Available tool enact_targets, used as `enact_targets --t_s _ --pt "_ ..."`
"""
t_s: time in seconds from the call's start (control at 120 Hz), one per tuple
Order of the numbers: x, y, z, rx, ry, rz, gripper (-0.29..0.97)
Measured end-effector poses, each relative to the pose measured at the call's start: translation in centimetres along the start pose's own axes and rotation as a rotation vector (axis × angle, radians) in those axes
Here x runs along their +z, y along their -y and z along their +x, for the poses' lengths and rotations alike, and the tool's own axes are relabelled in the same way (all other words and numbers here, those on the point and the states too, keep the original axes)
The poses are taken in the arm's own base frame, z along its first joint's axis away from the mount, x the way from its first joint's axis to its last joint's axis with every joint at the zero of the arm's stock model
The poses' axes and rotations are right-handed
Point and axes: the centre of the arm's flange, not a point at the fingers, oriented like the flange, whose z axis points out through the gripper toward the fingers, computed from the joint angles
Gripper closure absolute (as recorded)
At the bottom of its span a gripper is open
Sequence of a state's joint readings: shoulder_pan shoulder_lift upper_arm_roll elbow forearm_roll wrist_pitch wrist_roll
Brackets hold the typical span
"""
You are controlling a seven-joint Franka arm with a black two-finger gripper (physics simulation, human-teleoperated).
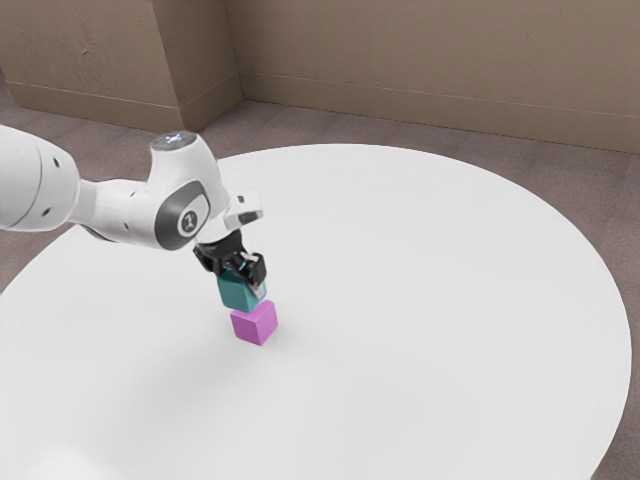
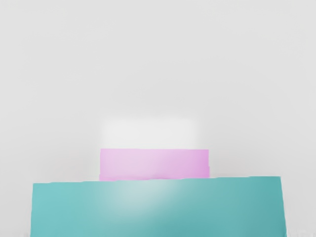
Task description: Pick up the blue block with one arm, and put the blue block on the pink block with one arm
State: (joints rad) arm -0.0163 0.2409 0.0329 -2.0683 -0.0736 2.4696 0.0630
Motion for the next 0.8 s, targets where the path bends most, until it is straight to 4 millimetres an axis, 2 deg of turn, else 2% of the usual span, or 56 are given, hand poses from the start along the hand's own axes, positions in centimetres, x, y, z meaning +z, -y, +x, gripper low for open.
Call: enact_targets --t_s 0.225,0.333,0.542,0.8 --pt "0.3 -1.0 0.0 0.056 0.031 0.015 0.32" --pt "0.2 -0.9 0.3 0.065 0.030 0.019 0.32" --pt "1.3 -0.9 1.1 0.078 0.019 0.026 0.32" --pt "1.2 -0.9 1.0 0.076 -0.010 0.025 0.32"
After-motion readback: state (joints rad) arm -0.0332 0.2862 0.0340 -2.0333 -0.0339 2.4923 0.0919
